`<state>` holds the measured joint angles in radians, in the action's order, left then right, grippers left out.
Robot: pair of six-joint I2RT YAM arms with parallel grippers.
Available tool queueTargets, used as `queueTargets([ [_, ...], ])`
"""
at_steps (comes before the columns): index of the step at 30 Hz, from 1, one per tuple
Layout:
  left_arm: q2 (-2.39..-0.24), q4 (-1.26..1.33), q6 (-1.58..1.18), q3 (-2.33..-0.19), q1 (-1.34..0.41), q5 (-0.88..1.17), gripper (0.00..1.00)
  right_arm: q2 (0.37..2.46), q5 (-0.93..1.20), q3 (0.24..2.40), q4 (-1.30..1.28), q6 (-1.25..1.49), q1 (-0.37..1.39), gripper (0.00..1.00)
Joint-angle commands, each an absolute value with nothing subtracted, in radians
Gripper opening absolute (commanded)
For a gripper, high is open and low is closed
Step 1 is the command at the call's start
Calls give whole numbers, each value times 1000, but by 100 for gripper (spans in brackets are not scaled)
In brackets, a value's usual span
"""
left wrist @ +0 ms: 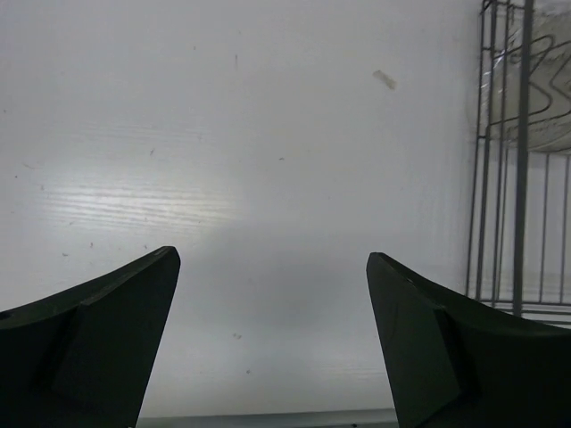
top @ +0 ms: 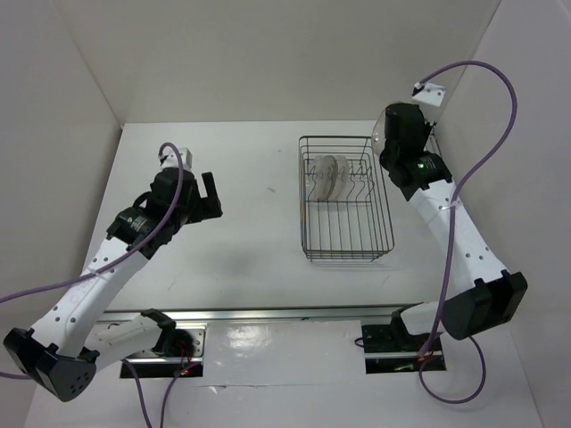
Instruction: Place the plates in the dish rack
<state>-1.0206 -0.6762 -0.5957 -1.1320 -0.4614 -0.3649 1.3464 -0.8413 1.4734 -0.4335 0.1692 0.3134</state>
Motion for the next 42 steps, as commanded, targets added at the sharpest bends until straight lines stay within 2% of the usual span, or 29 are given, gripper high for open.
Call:
queueTargets([
  [1,-1011,-681,-543,-1111,-457,-377,100,1365,-800,1433,-453,143,272,0],
  [18,-982,-627,-532,-1063,-439,-285,100,1574,-819,1329,-356,155,307,0],
  [39,-973,-618,-523,-1063,-430,-258,100,1674,-900,1358,-337,155,371,0],
  [42,-973,-618,-523,-1063,-430,-258,100,1701,-900,1368,-337,155,382,3],
])
